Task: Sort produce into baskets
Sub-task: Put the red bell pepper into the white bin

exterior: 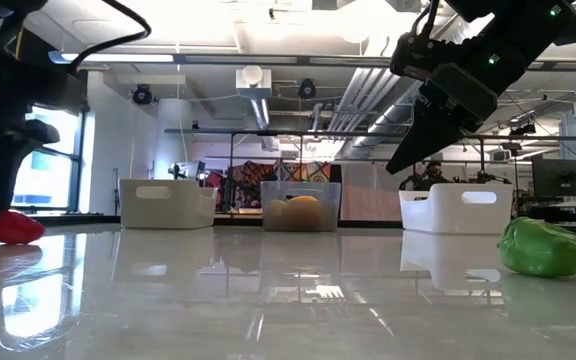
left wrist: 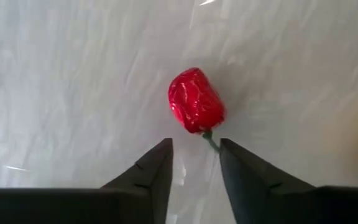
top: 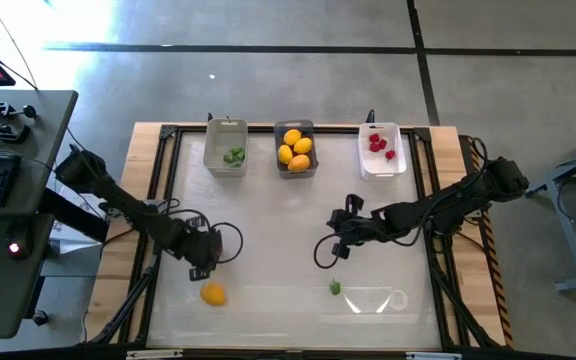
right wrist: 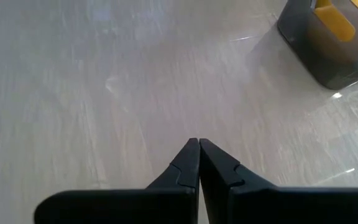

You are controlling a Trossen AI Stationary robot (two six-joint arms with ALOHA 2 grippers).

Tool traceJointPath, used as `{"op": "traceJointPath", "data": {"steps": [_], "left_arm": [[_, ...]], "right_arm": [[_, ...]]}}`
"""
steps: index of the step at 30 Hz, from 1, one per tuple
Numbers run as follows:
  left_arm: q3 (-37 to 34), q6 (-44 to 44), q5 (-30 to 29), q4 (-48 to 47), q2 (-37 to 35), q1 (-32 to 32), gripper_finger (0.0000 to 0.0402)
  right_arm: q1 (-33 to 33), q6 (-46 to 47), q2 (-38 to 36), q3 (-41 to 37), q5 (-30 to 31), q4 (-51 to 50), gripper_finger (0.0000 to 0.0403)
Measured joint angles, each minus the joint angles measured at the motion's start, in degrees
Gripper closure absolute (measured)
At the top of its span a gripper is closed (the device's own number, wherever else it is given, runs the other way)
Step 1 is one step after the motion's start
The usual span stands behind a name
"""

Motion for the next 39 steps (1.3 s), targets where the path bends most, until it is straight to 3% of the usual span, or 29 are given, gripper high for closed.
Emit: {"op": "traceJointPath", "data": {"steps": [13,20,25,29,33,36,39], "left_arm": [[-1.8,5.7,1.9,4.5,0.0,1.0,0.0395],[-1.8,8.4,-0.6,6.8,0.0,1.6,0.0400],[-1.8,16.3,-0.4,21.6,0.0,7.8,0.0401],[-1.8,24.3,5.0,34.6,0.0,15.0,0.0401],[-2.4,28.2,15.8,45.3,0.3,22.9,0.0401],[-2.5,30.0,24.5,50.0,0.3,27.8,0.0401],[-2.5,32.5,29.5,53.5,0.3,30.8,0.0401]], "right_arm": [[0.0,-0.1,0.0,0.0,0.0,0.0,0.0402],[0.0,-1.2,0.0,0.0,0.1,0.0,0.0402],[0.0,-7.0,0.4,0.0,0.2,5.0,0.0402],[1.0,-18.3,2.5,0.0,-0.7,13.6,0.0402],[2.2,-29.5,4.7,0.0,-0.7,24.0,0.0398],[2.7,-33.9,6.0,0.0,-0.7,31.7,0.0374],[2.2,-34.2,6.8,0.2,-2.4,37.0,0.0332]]}}
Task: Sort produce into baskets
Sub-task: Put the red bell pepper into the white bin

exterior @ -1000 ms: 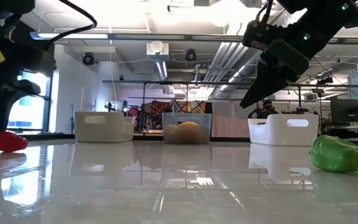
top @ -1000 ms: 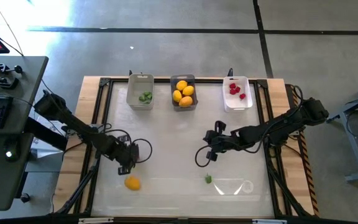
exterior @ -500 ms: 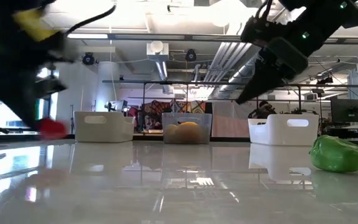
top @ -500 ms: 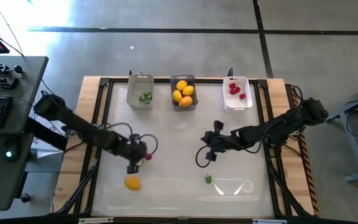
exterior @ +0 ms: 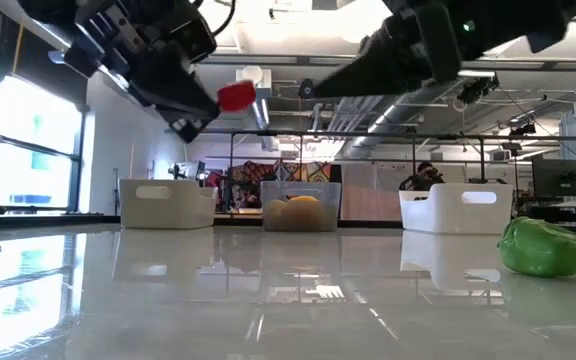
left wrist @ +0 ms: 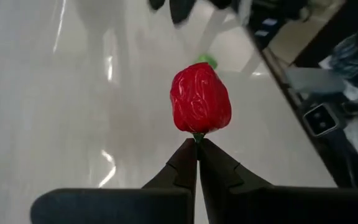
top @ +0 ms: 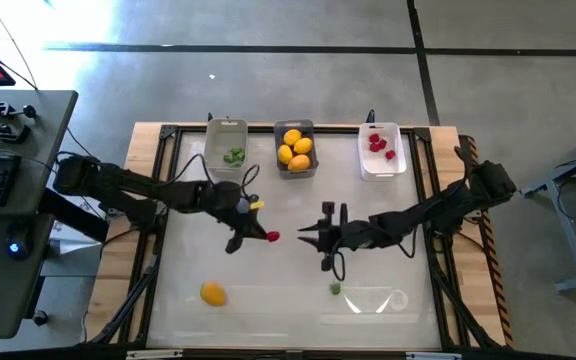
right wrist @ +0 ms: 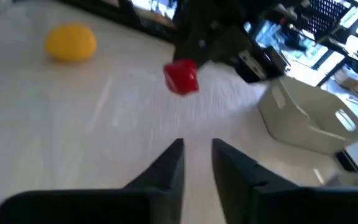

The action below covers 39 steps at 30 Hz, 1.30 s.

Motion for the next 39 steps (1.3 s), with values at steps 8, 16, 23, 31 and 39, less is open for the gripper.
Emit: {"op": "traceJointPath", "data": {"steps": [8,16,23,31,39], "left_arm": [[0.0,6.2,5.6,5.4,0.0,1.7,0.0401],[0.0,6.6,5.7,6.1,0.0,1.7,0.0401],[0.0,4.8,5.7,8.0,0.0,1.7,0.0401],[0.1,0.5,5.6,10.6,2.9,3.0,0.0401],[2.4,0.7,10.2,13.3,7.0,3.6,0.0401]], "right_arm": [[-3.2,3.7,2.4,4.3,-6.4,2.8,0.0237],[-4.3,2.1,4.9,8.7,-12.3,1.7,0.0235],[-4.3,-1.1,4.9,9.7,-12.7,0.2,0.0238],[-4.4,-2.2,4.9,9.8,-12.7,0.0,0.0238],[-4.9,-1.5,4.9,9.8,-12.7,-2.3,0.0259]]}}
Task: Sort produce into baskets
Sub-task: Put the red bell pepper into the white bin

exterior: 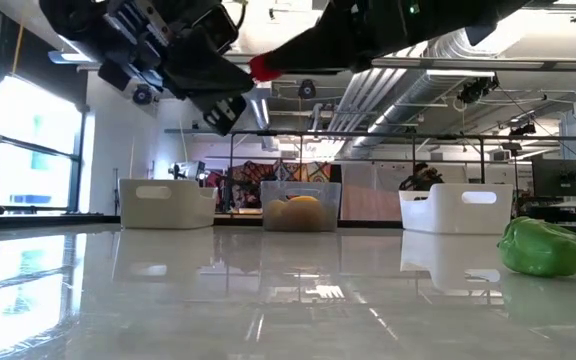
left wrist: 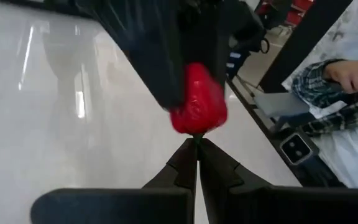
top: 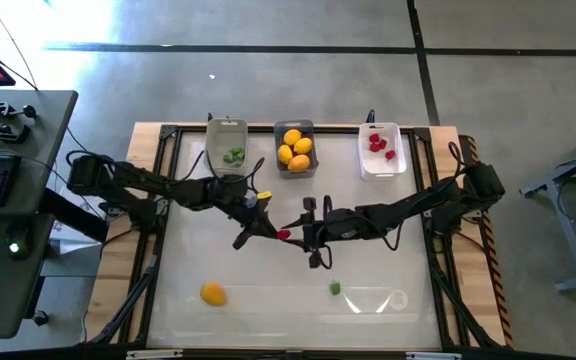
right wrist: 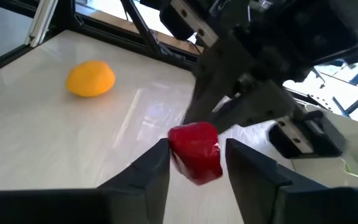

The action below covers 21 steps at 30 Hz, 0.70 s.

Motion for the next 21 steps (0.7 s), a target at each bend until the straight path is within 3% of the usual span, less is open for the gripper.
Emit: {"op": "traceJointPath", "data": {"steps": [8,14,18,21], "left_arm": [[0.1,1.1,-1.7,-0.1,-0.3,0.1,0.0393],[0.1,5.7,-4.5,-4.9,-0.3,1.6,0.0341],[0.1,8.7,-11.6,-8.1,-0.6,2.3,0.0291],[0.1,9.2,-12.6,-7.9,-0.6,2.3,0.0258]], "right_arm": [[0.0,0.0,0.0,0.0,1.6,-0.5,0.0327],[0.0,0.0,-1.8,0.0,7.2,-2.4,0.0339],[0.0,0.8,-6.4,0.0,14.6,-9.2,0.0339],[-0.8,4.1,-11.0,0.0,22.9,-16.7,0.0339]]}}
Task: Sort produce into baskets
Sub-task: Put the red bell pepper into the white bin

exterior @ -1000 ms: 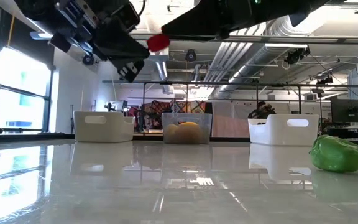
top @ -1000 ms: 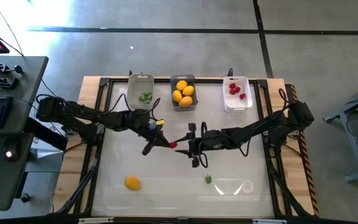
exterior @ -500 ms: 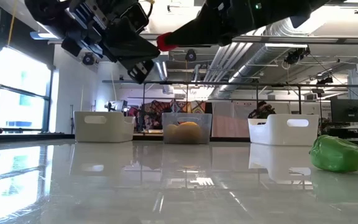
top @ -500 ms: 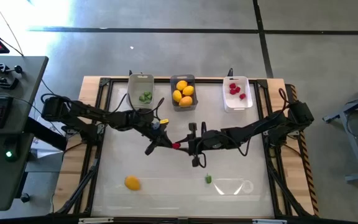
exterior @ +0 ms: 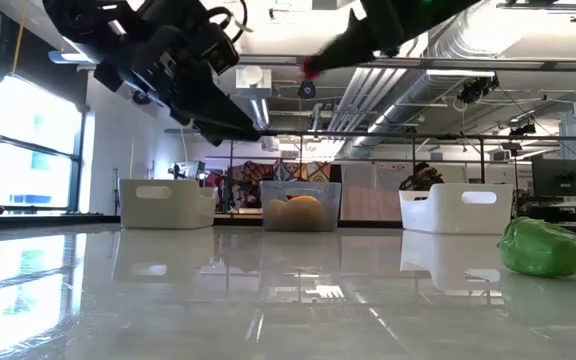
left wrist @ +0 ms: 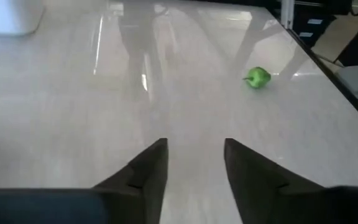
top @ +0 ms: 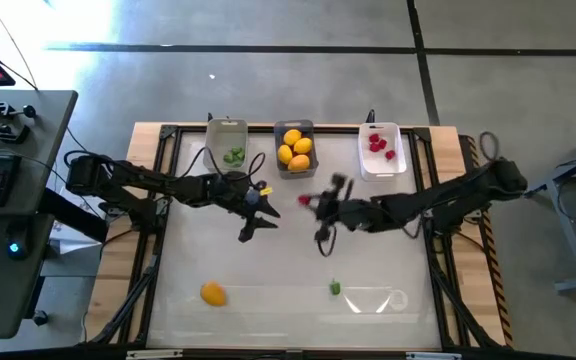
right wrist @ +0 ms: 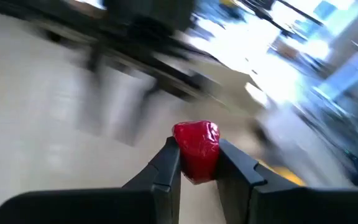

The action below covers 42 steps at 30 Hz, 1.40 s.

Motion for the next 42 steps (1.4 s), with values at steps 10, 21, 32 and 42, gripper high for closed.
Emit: {"op": "traceJointPath", "data": {"steps": [10,21,32,42], "left_arm": [[-2.0,2.4,-1.0,7.7,0.0,-0.1,0.0224],[-2.4,2.7,-2.6,9.6,0.0,-0.1,0.0223],[-2.4,2.6,-2.6,9.6,0.0,-0.1,0.0224],[-2.4,2.9,-2.6,9.6,0.0,-0.1,0.0224]], "right_arm": [[-19.3,26.9,-11.6,-0.9,11.4,-37.4,0.0340],[-48.6,25.9,-7.8,-4.0,-8.4,-37.2,0.0340],[-57.3,24.0,0.6,-4.0,-19.2,-37.2,0.0340],[-56.4,21.3,1.0,-1.8,-19.4,-41.7,0.0246]]}}
